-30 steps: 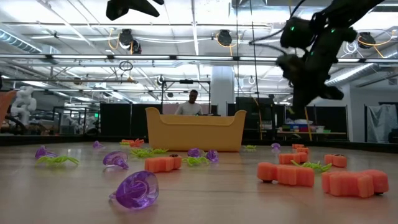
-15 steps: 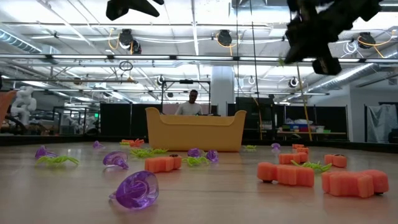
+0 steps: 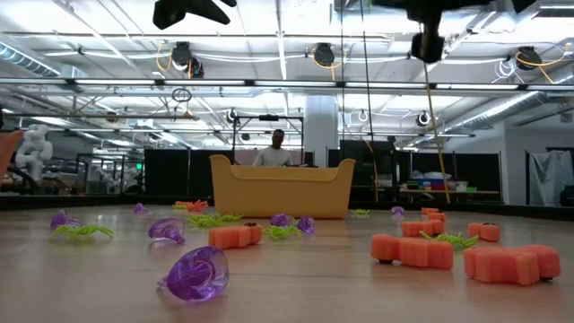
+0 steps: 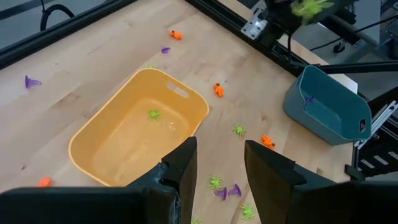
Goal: Sort Halloween decoration
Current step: Put the green spider toy into the yellow bin
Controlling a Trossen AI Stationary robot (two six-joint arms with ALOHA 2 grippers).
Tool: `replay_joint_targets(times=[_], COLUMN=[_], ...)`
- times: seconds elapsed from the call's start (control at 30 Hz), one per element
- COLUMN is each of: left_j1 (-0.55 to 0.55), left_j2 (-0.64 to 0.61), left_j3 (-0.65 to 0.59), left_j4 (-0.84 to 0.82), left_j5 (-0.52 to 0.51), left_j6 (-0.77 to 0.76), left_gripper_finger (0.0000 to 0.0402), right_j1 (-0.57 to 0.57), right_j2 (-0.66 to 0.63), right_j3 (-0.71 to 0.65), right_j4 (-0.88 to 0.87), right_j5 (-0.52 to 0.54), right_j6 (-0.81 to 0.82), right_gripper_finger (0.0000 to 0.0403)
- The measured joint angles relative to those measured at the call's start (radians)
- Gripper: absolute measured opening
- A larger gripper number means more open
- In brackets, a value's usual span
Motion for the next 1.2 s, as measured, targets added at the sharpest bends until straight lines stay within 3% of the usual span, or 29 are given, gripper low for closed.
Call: replay_joint_targets(times=[0.23, 0.9, 1.2], left_j1=[0.000, 0.000, 0.000], left_j2=[0.000, 0.000, 0.000], left_j3=[0.000, 0.000, 0.000], left_j4=[0.000, 0.000, 0.000], left_j5=[0.000, 0.000, 0.000], left_j6=[0.007, 0.001, 0.001], left_gripper_finger=[0.0132, 0.0132, 0.0132], right_j1=[0.040, 0.066, 0.066], right_j2=[-0.001, 0.000, 0.000], right_j3=[0.000, 0.000, 0.000], right_j4=[0.149, 0.149, 0.149], right_j5=[-0.005, -0.005, -0.004], right_j6=[-0.099, -0.155, -0.430], right_gripper_finger=[0.0000, 0.0000, 0.0000])
